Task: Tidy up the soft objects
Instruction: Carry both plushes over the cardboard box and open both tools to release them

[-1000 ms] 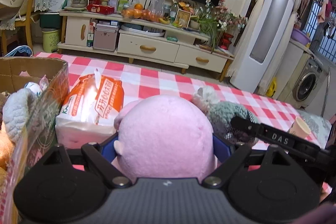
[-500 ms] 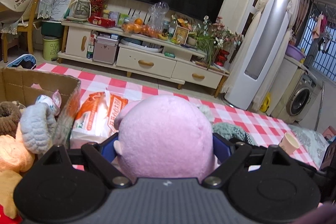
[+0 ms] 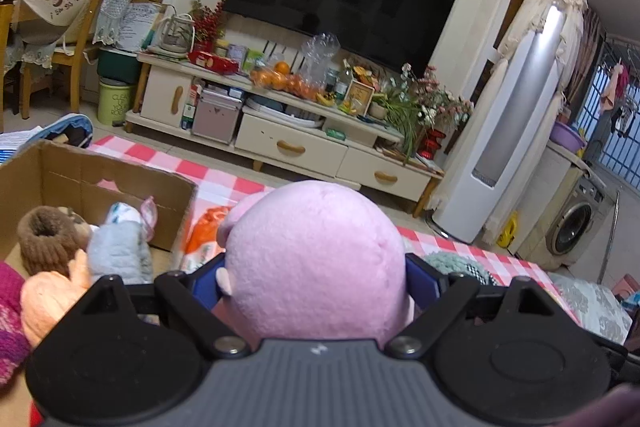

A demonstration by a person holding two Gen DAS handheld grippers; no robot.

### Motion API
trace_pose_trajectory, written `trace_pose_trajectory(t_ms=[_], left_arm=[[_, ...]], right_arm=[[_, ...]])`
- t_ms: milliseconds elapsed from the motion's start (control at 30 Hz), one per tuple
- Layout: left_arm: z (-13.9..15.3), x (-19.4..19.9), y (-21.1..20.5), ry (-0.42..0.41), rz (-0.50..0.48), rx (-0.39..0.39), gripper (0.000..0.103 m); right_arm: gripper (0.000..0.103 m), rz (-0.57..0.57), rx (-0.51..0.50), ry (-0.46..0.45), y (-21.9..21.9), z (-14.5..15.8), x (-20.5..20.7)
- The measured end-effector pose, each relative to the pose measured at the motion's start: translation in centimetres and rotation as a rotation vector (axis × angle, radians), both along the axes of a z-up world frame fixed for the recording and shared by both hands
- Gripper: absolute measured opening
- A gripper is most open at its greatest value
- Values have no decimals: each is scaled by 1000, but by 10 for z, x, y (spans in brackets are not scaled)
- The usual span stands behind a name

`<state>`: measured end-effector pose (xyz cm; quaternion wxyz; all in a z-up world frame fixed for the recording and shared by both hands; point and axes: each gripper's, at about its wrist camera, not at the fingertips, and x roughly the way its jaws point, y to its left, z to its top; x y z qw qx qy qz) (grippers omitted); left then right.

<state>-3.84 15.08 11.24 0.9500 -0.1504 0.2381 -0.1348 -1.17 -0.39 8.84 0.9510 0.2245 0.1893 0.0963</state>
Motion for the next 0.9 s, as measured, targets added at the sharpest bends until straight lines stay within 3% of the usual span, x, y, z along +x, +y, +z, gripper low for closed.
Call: trace_pose_trajectory(t_ms=[467, 900], left_arm=[[12, -8, 59, -48, 136, -65, 90], [7, -6, 115, -32, 352, -98, 90]], right_arm=[[63, 140, -33, -73, 51, 24, 8], [63, 288, -71, -96, 114, 30, 39]])
